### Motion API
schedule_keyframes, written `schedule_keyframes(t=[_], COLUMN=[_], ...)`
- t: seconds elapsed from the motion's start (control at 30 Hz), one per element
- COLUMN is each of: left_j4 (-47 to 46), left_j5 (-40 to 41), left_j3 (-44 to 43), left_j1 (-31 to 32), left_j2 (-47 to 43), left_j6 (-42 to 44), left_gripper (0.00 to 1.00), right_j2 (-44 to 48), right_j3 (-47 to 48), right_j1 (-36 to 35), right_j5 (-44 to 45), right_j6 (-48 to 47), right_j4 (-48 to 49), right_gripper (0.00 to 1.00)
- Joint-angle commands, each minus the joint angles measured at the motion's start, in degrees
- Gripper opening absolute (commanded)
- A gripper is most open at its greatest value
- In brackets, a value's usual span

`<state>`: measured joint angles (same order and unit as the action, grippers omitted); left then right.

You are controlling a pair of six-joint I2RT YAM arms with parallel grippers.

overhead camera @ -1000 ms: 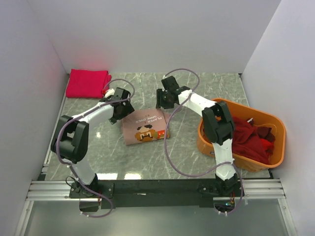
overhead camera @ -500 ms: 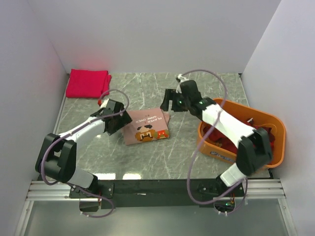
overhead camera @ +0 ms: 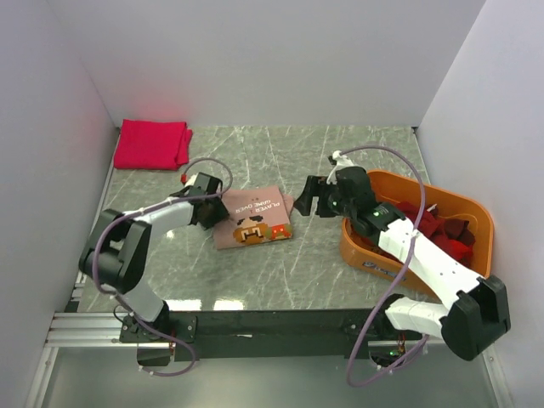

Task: Fold and stack the t-shirts
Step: Neatly place the folded tshirt to the corner

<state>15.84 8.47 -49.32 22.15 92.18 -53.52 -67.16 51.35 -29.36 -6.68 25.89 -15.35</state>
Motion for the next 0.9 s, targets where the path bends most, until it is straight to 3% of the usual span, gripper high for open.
schedule_keyframes(t=[0.0,0.1,0.13,0.17,0.2,0.37,0.5,0.67,0.87], left_j4=[1.4,2.7,3.8,5.0,8.6,20.6,23.4,18.0,2.4], left_j5=[1.0,2.4,3.3,4.9,6.5,22.1,33.2,39.0,39.5], left_j3=[-3.6,-7.1,-8.2,-11.5,-13.3,-30.4,-39.8,-46.3,-45.7], left_j1=[1.2,1.4,1.3,1.4,1.4,1.3,1.1,-1.6,-4.9], left_j2=[5.8,10.3,11.1,12.0,13.9,20.5,23.4,23.0,20.7], left_j6=[1.4,2.6,3.2,3.4,3.6,5.7,10.9,23.4,40.3], left_gripper=[0.48,0.32,0.14,0.04,0.01,0.01,0.01,0.01,0.01], right_j2=[3.1,4.2,4.5,4.8,5.3,6.6,8.1,9.3,8.7], right_j3=[-1.6,-3.4,-3.9,-4.2,-4.9,-7.1,-8.8,-9.6,-9.6], right_j1=[0.4,0.4,0.4,0.5,0.5,0.5,0.6,0.5,0.6], right_j5=[0.0,-0.1,-0.2,-0.4,-0.2,3.3,5.7,6.6,7.9], right_j6=[-0.7,-0.7,-0.5,-0.8,-1.0,-1.8,-2.2,-2.6,-2.9], right_j4=[0.7,1.2,1.6,1.7,1.8,2.9,4.2,5.2,5.2], right_gripper=[0.86,0.86,0.86,0.86,0.86,0.86,0.86,0.86,0.86])
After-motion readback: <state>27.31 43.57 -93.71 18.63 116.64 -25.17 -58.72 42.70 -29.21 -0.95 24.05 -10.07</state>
